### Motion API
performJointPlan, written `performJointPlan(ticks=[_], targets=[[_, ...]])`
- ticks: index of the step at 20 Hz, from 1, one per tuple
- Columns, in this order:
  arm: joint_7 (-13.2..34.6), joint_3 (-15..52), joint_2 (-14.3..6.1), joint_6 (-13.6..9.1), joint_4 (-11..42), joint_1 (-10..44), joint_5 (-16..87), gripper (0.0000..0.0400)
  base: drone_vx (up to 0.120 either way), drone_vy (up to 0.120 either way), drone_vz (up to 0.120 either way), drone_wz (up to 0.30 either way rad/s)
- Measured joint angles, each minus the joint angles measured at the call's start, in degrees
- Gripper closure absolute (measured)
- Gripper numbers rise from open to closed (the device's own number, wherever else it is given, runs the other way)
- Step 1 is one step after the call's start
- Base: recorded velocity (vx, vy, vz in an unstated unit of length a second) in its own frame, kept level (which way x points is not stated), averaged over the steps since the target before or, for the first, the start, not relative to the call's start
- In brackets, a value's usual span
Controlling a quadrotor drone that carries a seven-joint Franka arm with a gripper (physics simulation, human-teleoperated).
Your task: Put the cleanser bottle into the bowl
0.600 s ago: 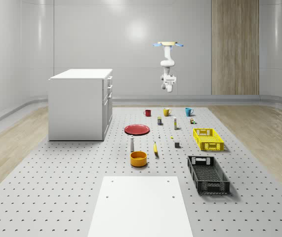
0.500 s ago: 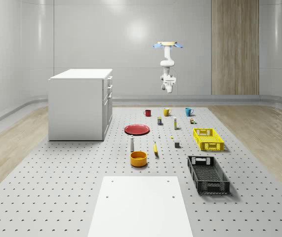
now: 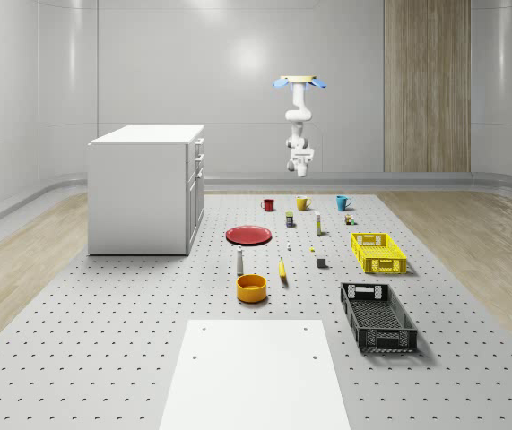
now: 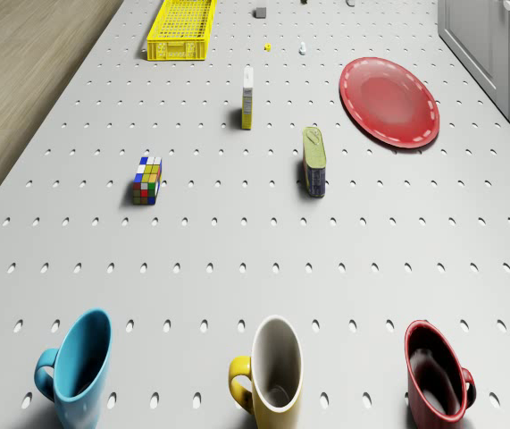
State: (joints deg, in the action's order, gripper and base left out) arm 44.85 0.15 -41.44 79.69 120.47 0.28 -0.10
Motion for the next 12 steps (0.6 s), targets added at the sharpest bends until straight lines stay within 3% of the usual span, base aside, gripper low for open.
performJointPlan(ticks=[12], targets=[[-0.1,0.1,1.2,-1.7,-3.4,0.1,0.0,0.0,0.12,-0.12,0.0,0.0]])
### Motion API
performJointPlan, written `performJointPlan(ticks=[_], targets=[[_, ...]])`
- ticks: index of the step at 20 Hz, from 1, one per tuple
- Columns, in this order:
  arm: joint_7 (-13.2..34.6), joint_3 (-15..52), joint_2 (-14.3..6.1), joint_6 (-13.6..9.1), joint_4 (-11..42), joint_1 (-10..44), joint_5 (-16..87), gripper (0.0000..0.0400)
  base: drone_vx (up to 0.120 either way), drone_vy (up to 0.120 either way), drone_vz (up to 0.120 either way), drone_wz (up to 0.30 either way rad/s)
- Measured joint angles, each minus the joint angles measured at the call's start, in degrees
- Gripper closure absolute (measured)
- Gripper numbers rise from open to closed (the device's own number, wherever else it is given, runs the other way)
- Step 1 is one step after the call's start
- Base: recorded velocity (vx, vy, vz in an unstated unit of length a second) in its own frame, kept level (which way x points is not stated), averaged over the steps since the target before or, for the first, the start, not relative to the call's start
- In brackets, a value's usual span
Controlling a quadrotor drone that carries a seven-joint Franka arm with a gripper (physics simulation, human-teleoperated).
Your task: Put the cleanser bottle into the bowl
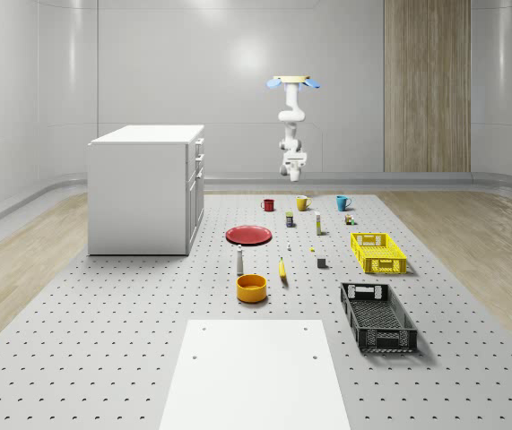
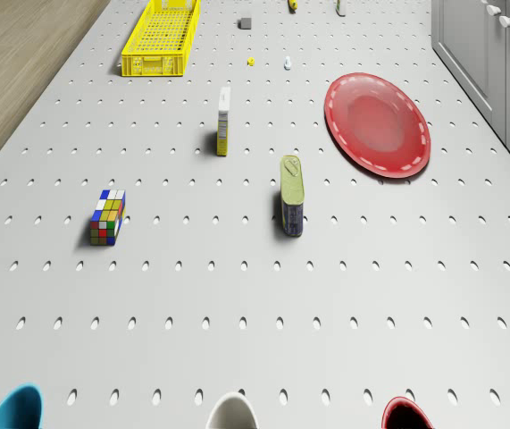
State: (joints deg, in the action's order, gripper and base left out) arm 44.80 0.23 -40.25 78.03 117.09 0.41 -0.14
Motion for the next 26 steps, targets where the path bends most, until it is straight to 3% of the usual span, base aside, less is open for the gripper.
performJointPlan(ticks=[26], targets=[[0.0,0.5,-0.7,1.0,0.5,0.3,0.6,0.0,0.12,-0.12,0.0,0.0]])
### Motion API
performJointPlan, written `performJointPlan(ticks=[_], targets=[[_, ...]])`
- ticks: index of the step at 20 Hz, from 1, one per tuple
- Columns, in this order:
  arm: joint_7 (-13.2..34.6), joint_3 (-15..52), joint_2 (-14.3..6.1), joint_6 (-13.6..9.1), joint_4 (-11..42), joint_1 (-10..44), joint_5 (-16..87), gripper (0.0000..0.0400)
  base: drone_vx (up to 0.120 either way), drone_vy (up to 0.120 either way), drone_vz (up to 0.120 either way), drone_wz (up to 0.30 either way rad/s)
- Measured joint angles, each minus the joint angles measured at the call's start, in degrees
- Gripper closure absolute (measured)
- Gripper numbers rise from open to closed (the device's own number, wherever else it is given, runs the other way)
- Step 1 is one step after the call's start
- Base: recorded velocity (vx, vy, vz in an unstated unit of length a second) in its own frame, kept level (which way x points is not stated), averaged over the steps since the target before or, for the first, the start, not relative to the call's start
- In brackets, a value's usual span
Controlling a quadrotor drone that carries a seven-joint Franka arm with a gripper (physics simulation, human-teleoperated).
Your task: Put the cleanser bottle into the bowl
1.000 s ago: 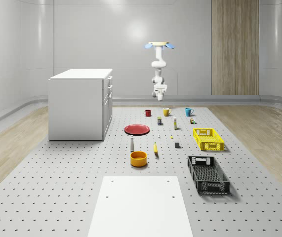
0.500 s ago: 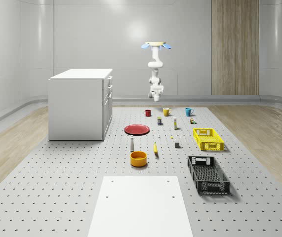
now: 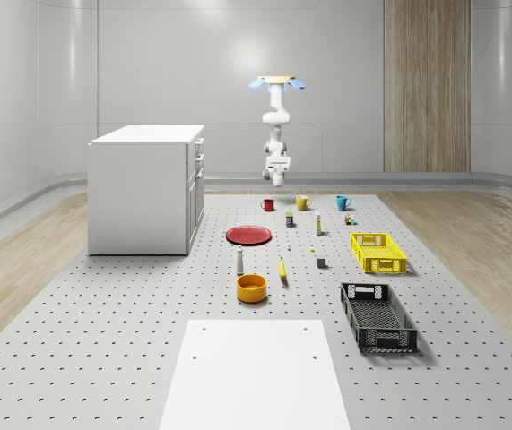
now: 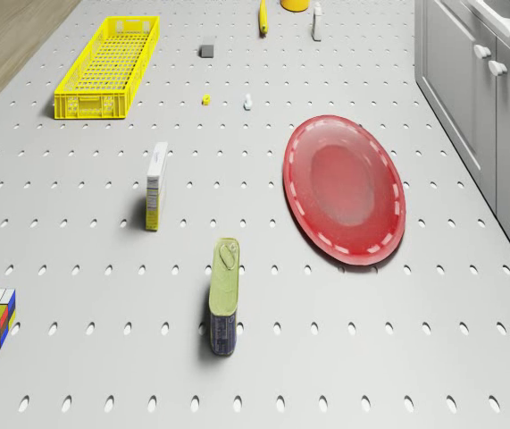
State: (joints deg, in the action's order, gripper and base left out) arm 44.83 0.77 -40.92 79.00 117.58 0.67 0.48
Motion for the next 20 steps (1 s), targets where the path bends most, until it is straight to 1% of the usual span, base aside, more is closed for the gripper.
performJointPlan(ticks=[7,12,16,20], targets=[[0.2,1.1,-0.2,0.3,0.2,0.3,1.5,0.0,0.12,-0.12,0.0,0.0],[0.6,3.2,-0.4,0.6,0.5,1.0,4.5,0.0,0.12,-0.12,0.0,0.0],[1.3,6.7,-0.7,0.8,1.2,2.1,9.5,0.0,0.12,-0.12,0.0,0.0],[2.6,13.4,-1.2,1.3,3.1,4.2,18.9,0.0,0.12,-0.12,0.0,0.0]])
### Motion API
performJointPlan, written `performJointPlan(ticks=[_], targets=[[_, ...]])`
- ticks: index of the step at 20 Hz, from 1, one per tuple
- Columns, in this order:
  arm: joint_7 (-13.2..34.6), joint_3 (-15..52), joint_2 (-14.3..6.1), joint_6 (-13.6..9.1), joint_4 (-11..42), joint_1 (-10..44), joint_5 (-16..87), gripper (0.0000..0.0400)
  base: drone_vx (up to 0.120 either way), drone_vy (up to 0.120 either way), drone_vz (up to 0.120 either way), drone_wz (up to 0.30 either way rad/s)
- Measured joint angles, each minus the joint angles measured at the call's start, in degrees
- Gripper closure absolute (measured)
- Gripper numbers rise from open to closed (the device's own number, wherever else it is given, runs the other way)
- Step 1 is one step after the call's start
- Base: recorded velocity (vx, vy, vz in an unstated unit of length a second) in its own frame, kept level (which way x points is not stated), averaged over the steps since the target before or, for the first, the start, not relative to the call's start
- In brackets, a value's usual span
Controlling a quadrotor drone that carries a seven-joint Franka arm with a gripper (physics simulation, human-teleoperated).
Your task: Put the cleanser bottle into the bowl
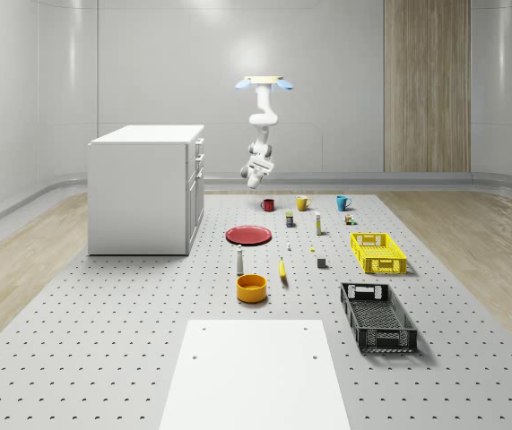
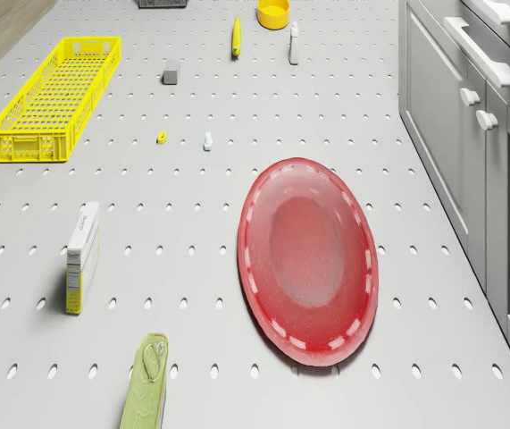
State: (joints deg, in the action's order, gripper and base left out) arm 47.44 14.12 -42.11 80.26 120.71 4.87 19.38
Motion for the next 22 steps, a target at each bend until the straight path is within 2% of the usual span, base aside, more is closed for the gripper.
performJointPlan(ticks=[3,5,7,10,13,15,19,22], targets=[[1.9,8.0,-0.9,0.6,3.9,2.7,11.7,0.0,0.12,-0.12,0.0,0.0],[4.0,14.7,-2.0,1.1,8.5,5.3,22.2,0.0,0.12,-0.06,0.0,0.0],[7.1,22.1,-3.4,1.5,14.9,8.6,34.4,0.0,0.12,0.0,0.0,0.0],[13.6,32.6,-5.9,0.9,26.2,15.3,54.0,0.0,0.12,0.0,-0.107,0.0],[21.3,41.1,-8.3,-2.0,35.5,24.1,70.9,0.0,0.12,0.0,-0.12,0.0],[26.1,45.4,-9.8,-4.7,39.5,30.3,79.2,0.0,0.12,-0.08,-0.12,0.0],[33.3,51.2,-12.6,-9.6,43.4,40.8,88.8,0.0,0.12,-0.12,-0.12,0.0],[36.7,53.8,-14.3,-11.9,44.5,46.0,92.1,0.0,0.12,-0.04,-0.053,0.0]])
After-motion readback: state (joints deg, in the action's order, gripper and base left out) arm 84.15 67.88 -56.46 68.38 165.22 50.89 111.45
